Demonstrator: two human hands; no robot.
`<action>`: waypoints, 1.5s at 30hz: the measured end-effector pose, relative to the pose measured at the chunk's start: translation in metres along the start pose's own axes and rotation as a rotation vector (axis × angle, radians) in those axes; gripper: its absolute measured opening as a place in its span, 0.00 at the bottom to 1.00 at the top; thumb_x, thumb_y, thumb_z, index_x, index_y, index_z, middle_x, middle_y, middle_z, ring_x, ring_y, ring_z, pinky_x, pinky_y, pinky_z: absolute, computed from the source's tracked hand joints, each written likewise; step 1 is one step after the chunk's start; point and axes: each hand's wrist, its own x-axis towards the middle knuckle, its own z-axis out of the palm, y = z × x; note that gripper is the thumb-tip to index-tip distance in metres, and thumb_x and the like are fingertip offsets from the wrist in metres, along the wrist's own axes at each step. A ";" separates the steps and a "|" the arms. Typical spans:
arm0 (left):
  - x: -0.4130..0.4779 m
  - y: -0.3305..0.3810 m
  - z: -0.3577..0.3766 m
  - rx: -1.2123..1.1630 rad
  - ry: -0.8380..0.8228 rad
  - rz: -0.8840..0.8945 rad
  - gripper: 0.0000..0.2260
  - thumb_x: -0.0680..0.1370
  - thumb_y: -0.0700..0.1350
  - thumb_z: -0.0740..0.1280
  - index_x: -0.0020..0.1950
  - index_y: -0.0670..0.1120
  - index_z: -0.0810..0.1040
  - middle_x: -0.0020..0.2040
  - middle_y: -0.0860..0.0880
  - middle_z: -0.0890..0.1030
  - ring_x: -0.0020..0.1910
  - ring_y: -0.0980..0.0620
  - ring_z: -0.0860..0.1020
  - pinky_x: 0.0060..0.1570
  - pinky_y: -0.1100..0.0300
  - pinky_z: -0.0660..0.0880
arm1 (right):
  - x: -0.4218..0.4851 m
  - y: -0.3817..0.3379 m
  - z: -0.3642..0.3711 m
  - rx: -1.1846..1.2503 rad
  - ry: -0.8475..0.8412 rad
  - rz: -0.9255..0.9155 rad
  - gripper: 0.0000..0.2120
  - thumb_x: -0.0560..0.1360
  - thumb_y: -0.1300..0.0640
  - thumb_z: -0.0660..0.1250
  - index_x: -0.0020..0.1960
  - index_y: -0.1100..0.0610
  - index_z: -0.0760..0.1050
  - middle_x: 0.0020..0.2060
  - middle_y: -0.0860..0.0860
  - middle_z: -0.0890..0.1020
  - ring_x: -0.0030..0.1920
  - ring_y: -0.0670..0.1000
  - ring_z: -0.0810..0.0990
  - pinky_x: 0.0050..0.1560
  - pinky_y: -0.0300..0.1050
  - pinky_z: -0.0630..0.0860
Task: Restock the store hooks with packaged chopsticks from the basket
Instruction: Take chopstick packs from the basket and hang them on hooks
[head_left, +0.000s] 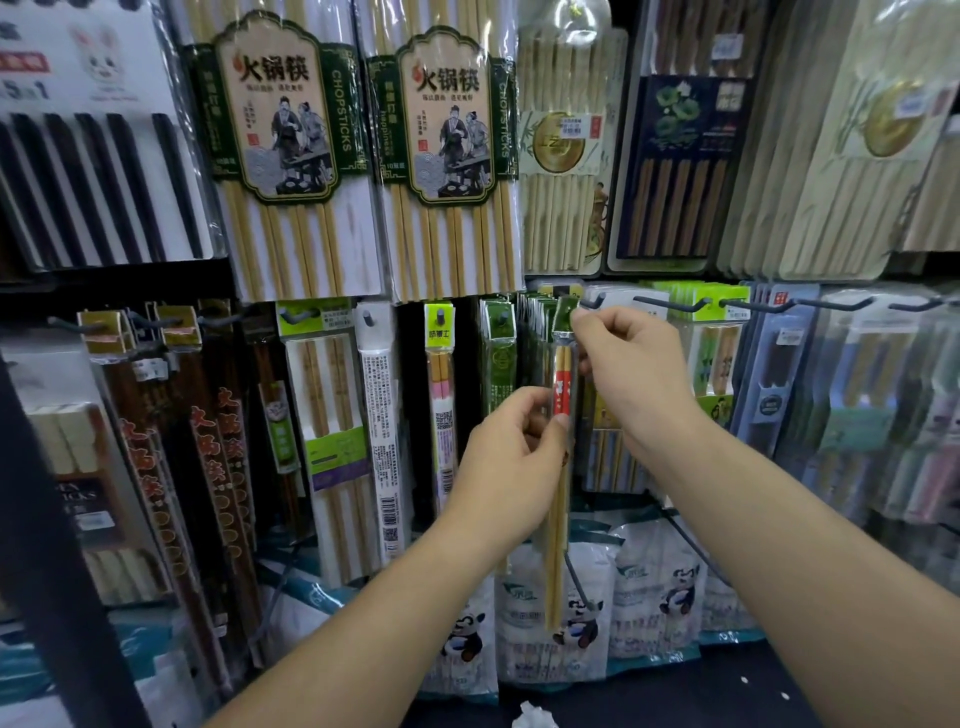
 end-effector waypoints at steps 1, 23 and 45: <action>0.000 -0.001 0.000 0.009 0.008 0.000 0.07 0.84 0.49 0.65 0.61 0.55 0.78 0.44 0.51 0.82 0.38 0.55 0.79 0.37 0.65 0.76 | 0.001 0.001 0.000 0.001 -0.008 -0.008 0.13 0.80 0.53 0.68 0.38 0.57 0.79 0.30 0.49 0.75 0.34 0.47 0.73 0.41 0.42 0.74; 0.000 0.021 0.014 0.399 -0.029 -0.100 0.23 0.87 0.53 0.52 0.79 0.44 0.57 0.64 0.40 0.78 0.58 0.40 0.79 0.57 0.46 0.76 | -0.011 0.049 -0.009 -0.063 -0.036 -0.064 0.05 0.79 0.52 0.70 0.54 0.50 0.77 0.45 0.42 0.81 0.42 0.35 0.78 0.41 0.27 0.72; 0.042 -0.011 0.045 -0.402 0.117 -0.369 0.28 0.86 0.60 0.54 0.84 0.55 0.52 0.82 0.51 0.62 0.80 0.50 0.61 0.77 0.54 0.58 | -0.001 0.092 0.021 0.328 -0.418 0.421 0.28 0.76 0.32 0.58 0.70 0.45 0.74 0.64 0.45 0.79 0.69 0.48 0.74 0.76 0.55 0.63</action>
